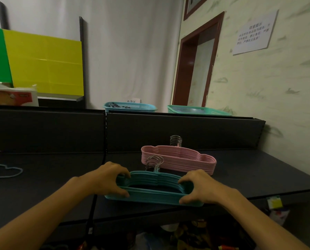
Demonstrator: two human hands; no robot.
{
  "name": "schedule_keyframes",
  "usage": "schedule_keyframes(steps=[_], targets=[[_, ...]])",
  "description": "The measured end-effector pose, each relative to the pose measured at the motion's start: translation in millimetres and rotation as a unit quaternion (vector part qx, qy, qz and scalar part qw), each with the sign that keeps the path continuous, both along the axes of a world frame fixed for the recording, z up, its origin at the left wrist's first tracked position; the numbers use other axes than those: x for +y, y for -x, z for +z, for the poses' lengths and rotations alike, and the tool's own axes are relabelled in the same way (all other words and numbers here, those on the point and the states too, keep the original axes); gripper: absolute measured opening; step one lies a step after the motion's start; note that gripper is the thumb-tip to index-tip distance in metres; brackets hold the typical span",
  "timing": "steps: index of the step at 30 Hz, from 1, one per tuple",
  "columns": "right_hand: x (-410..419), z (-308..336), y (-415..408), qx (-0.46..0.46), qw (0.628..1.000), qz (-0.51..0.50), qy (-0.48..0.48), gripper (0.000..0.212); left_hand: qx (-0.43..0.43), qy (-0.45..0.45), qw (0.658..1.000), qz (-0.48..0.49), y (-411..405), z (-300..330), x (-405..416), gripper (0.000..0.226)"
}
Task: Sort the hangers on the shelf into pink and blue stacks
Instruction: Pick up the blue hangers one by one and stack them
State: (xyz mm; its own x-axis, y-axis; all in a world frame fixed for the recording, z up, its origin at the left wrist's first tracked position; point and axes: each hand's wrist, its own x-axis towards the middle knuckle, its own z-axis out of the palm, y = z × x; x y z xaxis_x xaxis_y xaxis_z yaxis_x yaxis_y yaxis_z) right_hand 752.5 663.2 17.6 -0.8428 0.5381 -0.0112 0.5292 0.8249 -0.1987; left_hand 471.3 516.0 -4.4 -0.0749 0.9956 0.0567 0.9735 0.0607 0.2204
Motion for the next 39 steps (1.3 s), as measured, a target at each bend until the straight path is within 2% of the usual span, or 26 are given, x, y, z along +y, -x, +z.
schedule_keyframes(steps=[5,9,14,24,28,39], targets=[[1,0,0,0.006,1.000,-0.003,-0.003,0.072,0.023,0.011,1.000,-0.005,-3,4,1,0.060],[1,-1,3,-0.003,1.000,-0.003,0.002,0.072,0.051,0.038,0.998,-0.016,-10,9,8,0.068],[0,0,5,-0.019,0.999,-0.008,-0.038,0.075,0.091,0.061,0.994,-0.011,-18,16,15,0.073],[1,-3,14,-0.017,0.999,-0.028,-0.011,0.075,0.051,0.051,0.997,-0.006,-17,12,14,0.083],[0,-1,13,-0.017,0.999,-0.025,-0.021,0.079,0.054,0.052,0.997,0.001,-19,11,14,0.081],[4,1,4,0.017,0.999,-0.034,0.038,0.078,0.058,0.065,0.996,0.003,-16,14,11,0.077]])
